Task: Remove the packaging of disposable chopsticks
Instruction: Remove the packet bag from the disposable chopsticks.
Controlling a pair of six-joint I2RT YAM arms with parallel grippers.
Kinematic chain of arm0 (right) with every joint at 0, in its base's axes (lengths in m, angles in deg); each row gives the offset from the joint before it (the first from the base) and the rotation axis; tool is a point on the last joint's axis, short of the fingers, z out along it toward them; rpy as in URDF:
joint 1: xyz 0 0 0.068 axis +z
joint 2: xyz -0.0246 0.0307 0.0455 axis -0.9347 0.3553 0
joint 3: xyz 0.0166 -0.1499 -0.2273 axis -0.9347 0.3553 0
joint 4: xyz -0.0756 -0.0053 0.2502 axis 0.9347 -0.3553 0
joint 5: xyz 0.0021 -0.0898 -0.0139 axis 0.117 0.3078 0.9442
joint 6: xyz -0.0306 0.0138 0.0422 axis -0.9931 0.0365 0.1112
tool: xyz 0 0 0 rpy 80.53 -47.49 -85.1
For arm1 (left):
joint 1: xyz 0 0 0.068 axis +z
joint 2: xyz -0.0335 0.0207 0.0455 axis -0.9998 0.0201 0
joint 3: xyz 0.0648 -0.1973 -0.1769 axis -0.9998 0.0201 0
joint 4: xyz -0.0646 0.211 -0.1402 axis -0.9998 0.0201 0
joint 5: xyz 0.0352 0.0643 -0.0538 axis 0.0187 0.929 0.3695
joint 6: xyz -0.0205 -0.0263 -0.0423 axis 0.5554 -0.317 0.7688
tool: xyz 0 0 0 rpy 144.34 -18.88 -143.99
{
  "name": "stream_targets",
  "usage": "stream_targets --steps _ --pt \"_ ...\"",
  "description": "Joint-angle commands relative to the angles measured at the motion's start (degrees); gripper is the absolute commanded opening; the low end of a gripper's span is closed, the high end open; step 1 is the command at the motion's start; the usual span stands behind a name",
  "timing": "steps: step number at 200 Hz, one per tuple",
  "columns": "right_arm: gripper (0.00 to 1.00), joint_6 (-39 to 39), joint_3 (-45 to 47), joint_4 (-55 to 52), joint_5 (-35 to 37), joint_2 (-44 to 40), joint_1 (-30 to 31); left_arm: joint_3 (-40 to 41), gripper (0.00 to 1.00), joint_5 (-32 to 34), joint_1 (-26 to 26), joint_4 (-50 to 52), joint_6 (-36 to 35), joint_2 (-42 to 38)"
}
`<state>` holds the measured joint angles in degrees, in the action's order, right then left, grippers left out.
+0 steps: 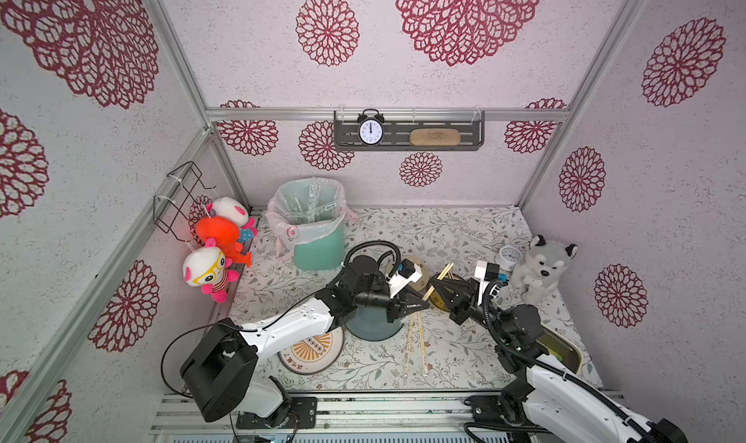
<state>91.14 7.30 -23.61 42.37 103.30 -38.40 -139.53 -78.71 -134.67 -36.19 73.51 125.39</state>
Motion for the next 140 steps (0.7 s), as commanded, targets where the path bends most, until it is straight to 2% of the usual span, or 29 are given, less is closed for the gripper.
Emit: stream_targets --steps 1,6,17,35,40,48,55,68,77,140 --pt "0.0 -1.47 -0.8 2.77 1.35 -2.34 -0.11 0.56 0.39 -0.89 -0.14 0.59 -1.3 1.17" --pt "0.0 -1.48 -0.93 2.65 1.37 -2.6 -0.11 0.65 0.36 -0.91 -0.14 0.7 -1.21 1.59" --pt "0.0 -1.56 -1.22 2.12 1.31 -3.19 -0.11 0.84 0.22 -0.65 -0.06 1.22 -1.05 2.51" --pt "0.0 -1.96 -1.61 0.67 1.43 -3.97 -0.11 1.88 0.14 0.17 0.03 0.71 -0.83 3.22" --pt "0.0 -2.14 -1.55 0.55 1.91 -4.16 -0.14 2.32 0.14 0.32 0.08 0.54 -0.77 3.18" --pt "0.0 -2.3 -1.51 0.14 2.55 -4.57 -0.2 3.13 0.21 0.7 0.16 0.04 -0.68 3.11" --pt "0.0 -2.44 -1.56 -0.33 3.04 -4.86 -0.2 3.9 0.22 1.25 0.21 -0.6 -0.5 2.94" --pt "0.0 -2.64 -1.79 -0.67 3.52 -5.38 -0.2 4.93 0.07 1.79 0.38 -0.64 -0.47 2.72" --pt "0.0 -2.81 -1.95 -1.02 4.17 -5.57 -0.24 5.78 0.01 2.2 0.47 -0.94 -0.41 2.62" --pt "0.0 -4.92 -4.95 -4.86 7.14 -7.27 -0.55 10.93 0.0 -0.14 0.81 -3.82 0.52 3.41"
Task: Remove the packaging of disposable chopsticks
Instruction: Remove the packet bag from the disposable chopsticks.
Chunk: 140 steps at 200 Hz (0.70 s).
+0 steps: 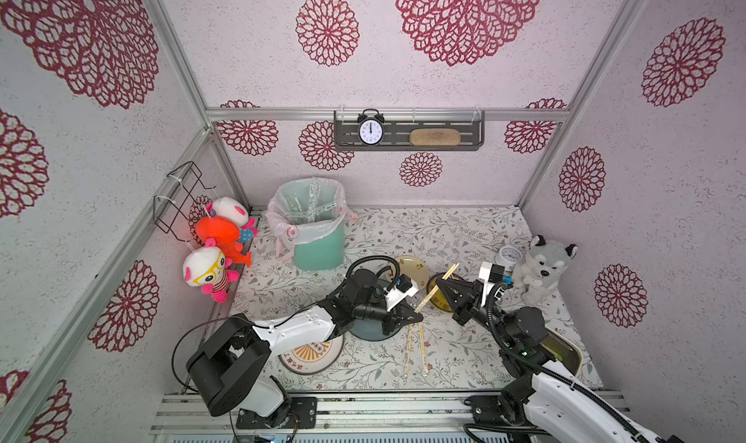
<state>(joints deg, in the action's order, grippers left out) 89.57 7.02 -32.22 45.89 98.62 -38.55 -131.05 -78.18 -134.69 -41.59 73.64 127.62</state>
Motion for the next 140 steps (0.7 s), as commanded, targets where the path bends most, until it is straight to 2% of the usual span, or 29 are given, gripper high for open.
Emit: stream_targets --steps 1,13,22,28,78,104,113,119,130,140 --pt "0.0 -3.35 -4.72 3.73 3.67 -2.6 -0.4 2.52 0.0 -0.7 0.8 1.57 0.44 1.24" --pt "0.0 -3.21 -5.19 4.35 3.36 -2.64 -0.4 3.33 0.0 -0.1 0.85 0.74 0.81 1.77" --pt "0.0 -2.56 -4.9 5.8 3.14 -2.53 -0.4 3.59 0.05 0.4 0.91 0.53 1.06 2.04" --pt "0.0 -2.15 -4.7 6.81 2.67 -2.32 -0.4 3.86 0.0 0.41 0.93 0.04 1.15 2.09" --pt "0.0 -2.81 -5.4 7.31 -1.2 -2.68 -0.4 5.13 0.0 0.21 1.59 -0.89 1.81 2.18" --pt "0.0 -3.95 -4.73 5.99 -0.04 -5.69 -0.39 6.2 0.18 0.48 1.8 -1.89 2.61 2.91" --pt "0.0 -3.99 -4.54 6.11 -0.72 -6.04 -0.3 6.65 0.18 0.88 1.89 -3.35 3.4 3.36" --pt "0.0 -3.99 -4.56 6.31 -1.53 -5.97 -0.31 6.96 0.17 0.94 1.97 -4.44 3.78 3.67" --pt "0.0 -3.43 -4.28 6.88 -2.59 -5.69 -0.31 7.0 0.0 0.81 2.03 -5.52 4.35 4.09" --pt "0.0 -3.26 -3.71 8.03 -3.32 -5.58 -0.22 6.89 0.0 0.42 2.16 -5.59 4.37 4.13"
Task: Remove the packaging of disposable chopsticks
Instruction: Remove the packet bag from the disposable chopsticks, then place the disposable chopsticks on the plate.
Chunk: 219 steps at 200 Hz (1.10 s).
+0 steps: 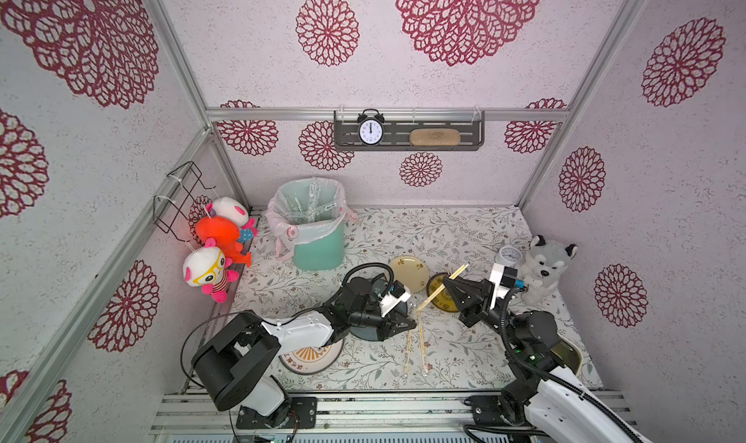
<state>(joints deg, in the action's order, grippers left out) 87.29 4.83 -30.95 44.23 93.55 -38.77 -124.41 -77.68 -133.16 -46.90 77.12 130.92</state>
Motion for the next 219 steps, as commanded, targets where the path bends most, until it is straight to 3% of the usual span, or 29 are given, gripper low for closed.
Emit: stream_targets --steps 1,31,51,75,94,110,140,219 --pt "0.0 -0.99 -1.53 6.8 -1.79 -0.52 0.0 0.24 0.0 -0.08 0.63 -0.3 0.89 0.82" --pt "0.0 -2.56 -2.61 2.97 -0.96 -1.04 0.08 1.58 0.0 0.48 1.54 -1.81 1.14 -0.65" --pt "0.0 -4.0 -4.35 -3.07 5.29 -1.76 0.04 3.18 0.0 1.1 3.54 -2.99 2.31 -2.25" --pt "0.0 -6.3 -5.7 -9.38 14.77 -1.88 -0.22 6.86 0.0 4.76 11.4 -5.74 7.71 -6.02" --pt "0.0 -7.4 -7.46 -12.92 17.9 -0.45 -0.6 9.0 0.0 10.18 18.4 -3.98 11.56 -10.27" --pt "0.0 -7.66 -9.95 -16.65 19.82 2.71 -0.87 11.24 0.0 13.1 21.06 -6.83 14.83 -13.93" --pt "0.0 -9.13 -24.67 -37.67 21.39 19.78 -0.99 10.19 0.0 11.2 21.26 -9.85 19.39 -19.86" --pt "0.0 -14.09 -66.29 -79.3 25.0 63.11 1.02 -6.24 0.0 23.52 21.49 16.29 11.35 -34.75"
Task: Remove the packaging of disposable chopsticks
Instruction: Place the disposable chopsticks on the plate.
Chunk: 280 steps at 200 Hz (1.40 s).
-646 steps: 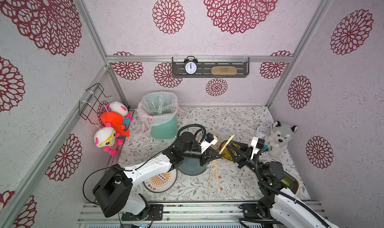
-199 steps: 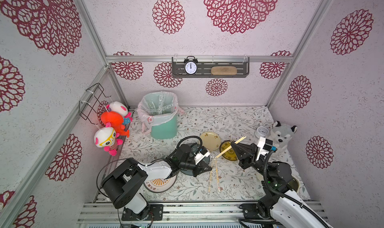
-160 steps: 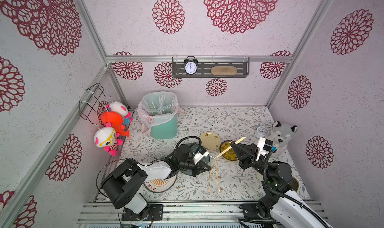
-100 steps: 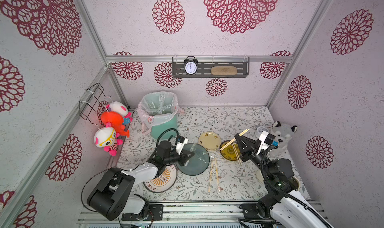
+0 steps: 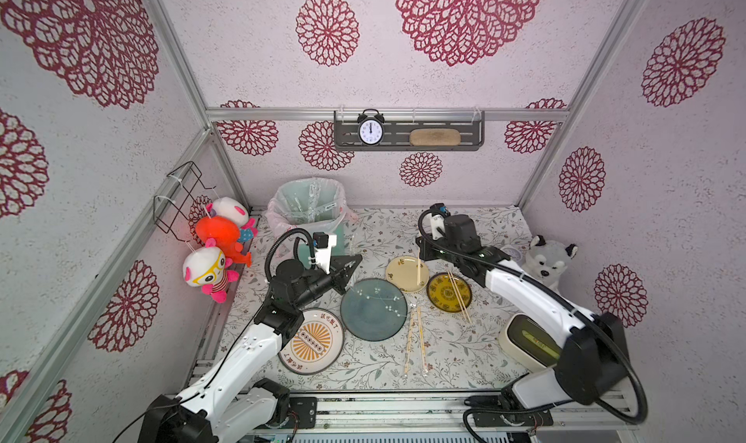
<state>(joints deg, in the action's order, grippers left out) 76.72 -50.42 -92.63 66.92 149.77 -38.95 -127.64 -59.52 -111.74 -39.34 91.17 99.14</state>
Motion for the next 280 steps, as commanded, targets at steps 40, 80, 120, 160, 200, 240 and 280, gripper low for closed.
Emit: stream_targets --steps 40,80,120,160,200,240,280 --pt "0.0 -6.27 -23.65 -30.37 4.28 19.53 1.49 -5.68 0.0 2.35 -0.02 12.75 -2.41 -3.45" --pt "0.0 -7.96 -32.87 -36.11 2.92 30.35 1.4 -5.32 0.0 0.77 -0.1 12.51 -2.44 -2.69" --pt "0.0 -8.73 -41.3 -40.91 3.53 38.43 1.32 -5.84 0.0 -0.47 -0.09 13.27 -2.72 -1.87" --pt "0.0 -9.69 -43.88 -43.06 2.48 42.01 0.54 -5.84 0.0 -0.04 -0.13 13.4 -2.93 -2.4" --pt "0.0 -9.85 -44.19 -42.88 2.4 42.79 -0.09 -5.21 0.0 -0.94 -0.14 12.0 -2.55 -1.63" --pt "0.08 -9.77 -44.9 -43.25 2.03 43.98 -0.16 -4.87 0.0 -1.55 -0.18 11.26 -2.6 -1.19" --pt "0.16 -9.39 -45.07 -43.02 2.3 44.29 -0.17 -4.3 0.0 -1.49 -0.16 11.6 -3.35 -2.2"
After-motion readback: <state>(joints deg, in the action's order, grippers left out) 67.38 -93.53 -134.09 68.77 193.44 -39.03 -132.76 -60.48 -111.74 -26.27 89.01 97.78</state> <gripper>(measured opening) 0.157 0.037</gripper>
